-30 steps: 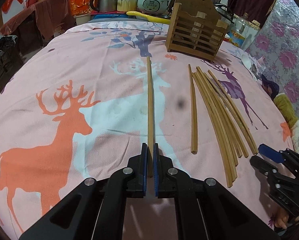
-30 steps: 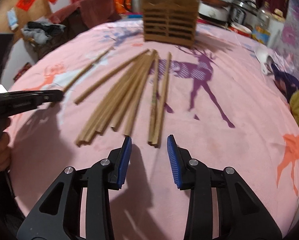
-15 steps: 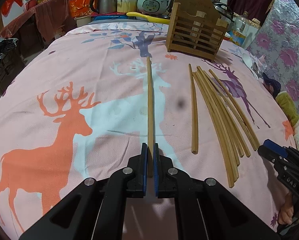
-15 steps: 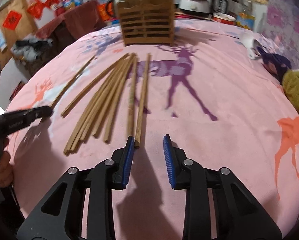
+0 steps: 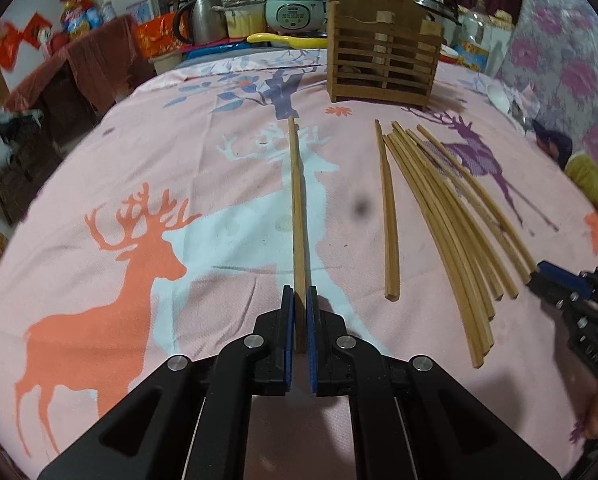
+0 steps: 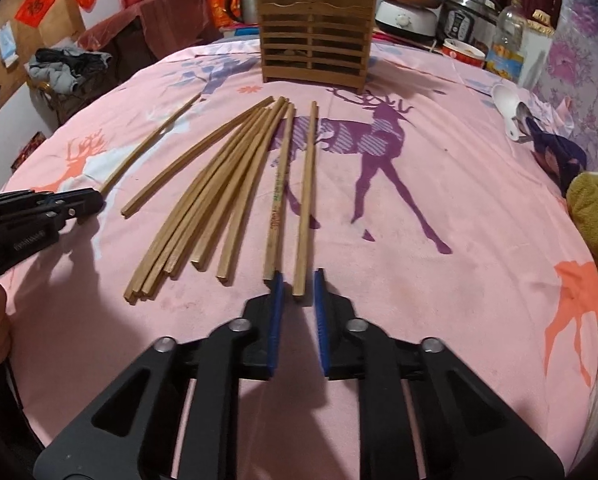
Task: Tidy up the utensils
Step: 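Close the right gripper on another chopstick while the left gripper holds its chopstick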
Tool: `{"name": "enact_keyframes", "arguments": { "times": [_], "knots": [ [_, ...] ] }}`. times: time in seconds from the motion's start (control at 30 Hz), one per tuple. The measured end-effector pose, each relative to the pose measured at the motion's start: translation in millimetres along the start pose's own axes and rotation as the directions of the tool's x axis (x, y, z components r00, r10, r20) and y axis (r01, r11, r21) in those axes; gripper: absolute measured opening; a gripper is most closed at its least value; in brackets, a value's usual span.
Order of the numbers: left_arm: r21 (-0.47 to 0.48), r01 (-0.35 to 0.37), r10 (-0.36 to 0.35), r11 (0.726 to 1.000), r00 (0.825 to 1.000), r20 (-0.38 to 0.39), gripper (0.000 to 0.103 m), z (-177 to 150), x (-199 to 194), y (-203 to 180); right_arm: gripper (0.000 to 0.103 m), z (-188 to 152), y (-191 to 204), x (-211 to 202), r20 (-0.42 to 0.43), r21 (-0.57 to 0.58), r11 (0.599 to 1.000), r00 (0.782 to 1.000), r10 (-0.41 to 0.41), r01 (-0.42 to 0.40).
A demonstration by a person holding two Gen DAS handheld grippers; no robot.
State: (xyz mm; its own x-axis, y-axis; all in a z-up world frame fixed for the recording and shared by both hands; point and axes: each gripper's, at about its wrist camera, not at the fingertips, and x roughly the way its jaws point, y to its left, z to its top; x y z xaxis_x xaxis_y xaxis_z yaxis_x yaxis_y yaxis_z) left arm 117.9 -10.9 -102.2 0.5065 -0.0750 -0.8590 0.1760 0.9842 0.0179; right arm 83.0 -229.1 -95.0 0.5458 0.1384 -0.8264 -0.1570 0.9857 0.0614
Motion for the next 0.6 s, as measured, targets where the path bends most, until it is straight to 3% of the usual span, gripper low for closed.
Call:
{"name": "enact_keyframes", "arguments": {
  "times": [0.27, 0.6],
  "knots": [
    [0.022, 0.031, -0.031, 0.999, 1.000, -0.001, 0.006, -0.4, 0.0, -5.1, 0.007, -1.1, -14.0, 0.8, 0.001, 0.073, 0.994, 0.996, 0.086, -0.086],
    [-0.012, 0.040, -0.040, 0.999, 0.999, 0.003, 0.006, 2.9, 0.5, -1.6, 0.008, 0.1, -6.2, 1.3, -0.006, 0.032, 0.999, 0.999, 0.036, -0.036]
  ]
}}
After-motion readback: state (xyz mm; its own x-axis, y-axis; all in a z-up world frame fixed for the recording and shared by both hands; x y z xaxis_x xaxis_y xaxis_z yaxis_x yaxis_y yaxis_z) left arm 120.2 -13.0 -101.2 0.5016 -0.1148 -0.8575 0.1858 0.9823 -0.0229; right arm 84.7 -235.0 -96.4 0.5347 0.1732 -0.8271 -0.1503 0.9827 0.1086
